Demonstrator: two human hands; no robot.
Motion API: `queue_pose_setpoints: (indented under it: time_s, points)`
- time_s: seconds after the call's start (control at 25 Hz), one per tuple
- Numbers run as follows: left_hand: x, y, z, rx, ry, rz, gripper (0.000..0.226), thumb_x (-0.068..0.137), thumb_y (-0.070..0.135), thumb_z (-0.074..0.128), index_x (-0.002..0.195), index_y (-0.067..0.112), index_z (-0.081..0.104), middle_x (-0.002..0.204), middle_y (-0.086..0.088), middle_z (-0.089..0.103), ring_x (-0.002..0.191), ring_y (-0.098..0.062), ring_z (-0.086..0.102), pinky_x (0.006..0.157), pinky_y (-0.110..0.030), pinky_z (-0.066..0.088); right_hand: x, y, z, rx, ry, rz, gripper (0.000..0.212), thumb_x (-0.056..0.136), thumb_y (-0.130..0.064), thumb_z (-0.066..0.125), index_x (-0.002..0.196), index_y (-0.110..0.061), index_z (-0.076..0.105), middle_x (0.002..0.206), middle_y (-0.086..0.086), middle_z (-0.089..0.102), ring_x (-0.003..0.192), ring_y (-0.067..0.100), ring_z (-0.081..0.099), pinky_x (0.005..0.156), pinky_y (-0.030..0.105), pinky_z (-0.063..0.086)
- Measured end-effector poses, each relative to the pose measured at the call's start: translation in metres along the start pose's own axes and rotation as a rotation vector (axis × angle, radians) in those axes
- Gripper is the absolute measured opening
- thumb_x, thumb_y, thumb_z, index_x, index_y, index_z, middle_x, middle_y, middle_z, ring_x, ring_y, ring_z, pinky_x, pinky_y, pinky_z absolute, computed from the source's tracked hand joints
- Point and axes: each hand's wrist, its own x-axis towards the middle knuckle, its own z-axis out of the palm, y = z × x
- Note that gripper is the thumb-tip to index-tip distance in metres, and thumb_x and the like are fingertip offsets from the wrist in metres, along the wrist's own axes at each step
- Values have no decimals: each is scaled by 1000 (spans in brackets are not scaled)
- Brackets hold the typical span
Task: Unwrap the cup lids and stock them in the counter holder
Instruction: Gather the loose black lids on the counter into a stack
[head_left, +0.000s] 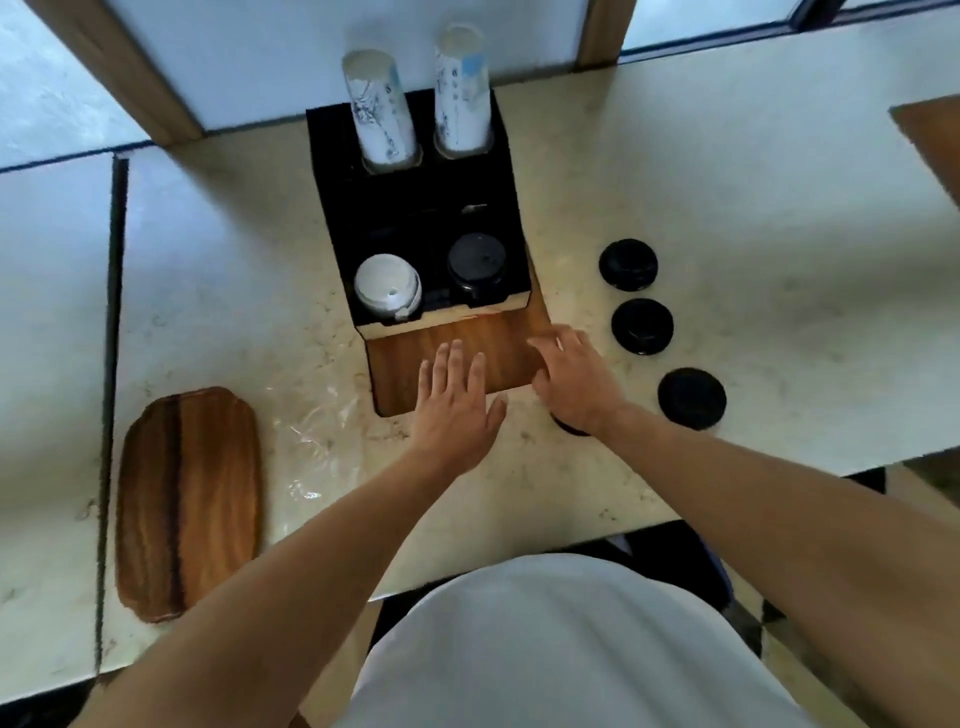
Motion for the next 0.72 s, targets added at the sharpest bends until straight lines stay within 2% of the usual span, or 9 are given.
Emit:
queue_pose_setpoints:
  time_s: [0.16, 0.28, 0.44, 0.56, 0.72]
  points:
    - [21, 44, 8, 7, -57, 128, 69, 104, 54, 19, 157, 11, 21, 167, -20, 17, 155, -37, 10, 125, -52, 9, -31, 47, -8, 33, 54, 172, 48, 99, -19, 55, 146, -11, 50, 153, 15, 42, 140, 34, 39, 117, 42, 34]
    - [29, 65, 14, -77, -52, 99, 62, 102, 50, 35, 150, 11, 32, 157, -15, 37, 146, -34, 31, 119, -51, 27, -48, 66, -6, 57, 65, 244, 50, 98, -20, 58, 147, -9, 48, 150, 16, 44, 139, 32, 39, 118, 41, 34]
    - [35, 73, 24, -60, -85, 104, 58, 100, 47, 44, 146, 12, 40, 145, -12, 48, 137, -32, 41, 116, -49, 36, -58, 77, 3, 112, 74, 291, 51, 98, -20, 61, 146, -11, 49, 144, 14, 46, 132, 30, 43, 115, 39, 38]
    - [35, 72, 25, 17, -69, 134, 56, 101, 45, 44, 146, 13, 44, 137, -11, 54, 128, -31, 47, 109, -46, 40, -54, 75, 10, 121, 50, 271, 54, 97, -33, 62, 146, -13, 49, 140, 13, 48, 127, 30, 47, 110, 41, 44]
    - [33, 73, 25, 4, -90, 107, 45, 105, 38, 40, 143, 16, 51, 124, -10, 57, 116, -29, 50, 100, -44, 43, -49, 68, 21, 53, -26, 240, 79, 83, -63, 67, 145, -18, 47, 135, 13, 49, 118, 31, 49, 105, 43, 45]
